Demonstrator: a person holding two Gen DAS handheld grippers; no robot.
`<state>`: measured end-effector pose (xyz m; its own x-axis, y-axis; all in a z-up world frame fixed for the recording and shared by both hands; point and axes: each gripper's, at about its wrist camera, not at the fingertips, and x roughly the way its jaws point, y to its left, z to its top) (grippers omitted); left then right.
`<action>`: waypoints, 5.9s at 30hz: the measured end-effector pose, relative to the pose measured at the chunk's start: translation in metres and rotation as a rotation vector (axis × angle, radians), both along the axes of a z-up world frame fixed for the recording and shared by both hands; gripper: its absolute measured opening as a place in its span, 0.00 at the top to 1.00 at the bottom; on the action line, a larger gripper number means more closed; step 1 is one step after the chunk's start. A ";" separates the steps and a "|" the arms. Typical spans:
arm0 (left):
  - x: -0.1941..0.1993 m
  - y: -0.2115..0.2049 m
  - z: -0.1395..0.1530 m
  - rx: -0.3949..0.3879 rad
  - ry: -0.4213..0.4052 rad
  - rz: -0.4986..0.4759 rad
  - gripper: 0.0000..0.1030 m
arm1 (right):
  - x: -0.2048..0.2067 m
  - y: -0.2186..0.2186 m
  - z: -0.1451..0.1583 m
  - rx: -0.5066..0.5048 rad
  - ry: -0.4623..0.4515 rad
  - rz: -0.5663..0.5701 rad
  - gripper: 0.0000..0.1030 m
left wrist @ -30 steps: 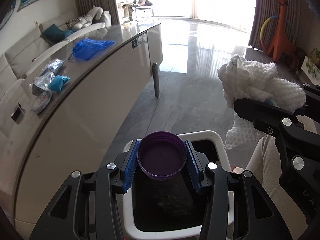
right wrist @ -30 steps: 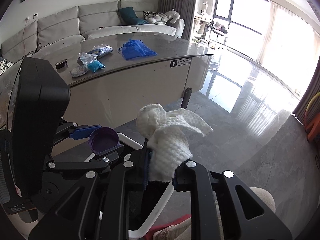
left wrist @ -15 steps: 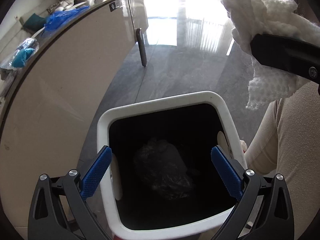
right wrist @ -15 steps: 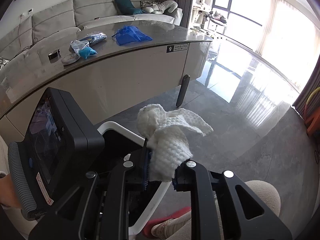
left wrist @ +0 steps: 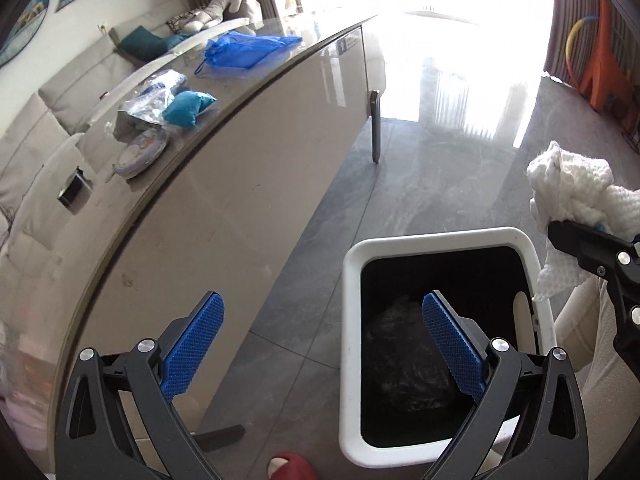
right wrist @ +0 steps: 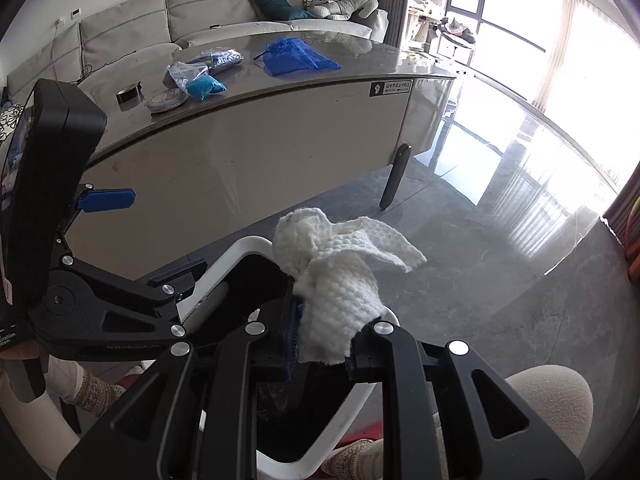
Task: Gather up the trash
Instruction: 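Carry the cap and white cloth over the bin and release both, then move both grippers back to the table toward the blue mesh bag, then grasp the plastic packet with the left gripper while the right grasps the blue mesh bag, then carry the packet and mesh bag over the white bin and open both grippers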
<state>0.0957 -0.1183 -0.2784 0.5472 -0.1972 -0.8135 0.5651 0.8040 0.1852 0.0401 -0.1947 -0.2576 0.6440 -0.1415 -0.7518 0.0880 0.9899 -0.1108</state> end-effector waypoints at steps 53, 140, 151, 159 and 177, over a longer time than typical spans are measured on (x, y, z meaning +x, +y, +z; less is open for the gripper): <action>0.084 0.031 0.086 -0.266 -0.138 0.168 0.05 | 0.085 0.000 0.044 -0.186 -0.178 0.067 0.04; 0.315 0.044 0.080 -0.221 -0.098 0.265 0.89 | 0.344 0.008 0.026 0.042 -0.157 0.220 0.79; 0.305 0.045 0.082 -0.238 -0.111 0.259 0.89 | 0.326 0.026 0.047 -0.024 -0.199 0.234 0.99; 0.294 0.050 0.093 -0.262 -0.136 0.250 0.89 | 0.305 0.024 0.072 -0.012 -0.256 0.227 0.99; 0.212 0.035 0.119 -0.329 -0.152 0.104 0.89 | 0.207 0.035 0.124 -0.031 -0.367 0.153 0.99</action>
<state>0.3079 -0.0833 -0.1595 0.6878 -0.3711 -0.6239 0.4628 0.8863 -0.0169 0.2475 -0.1597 -0.1341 0.8843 -0.0417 -0.4650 -0.0212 0.9914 -0.1292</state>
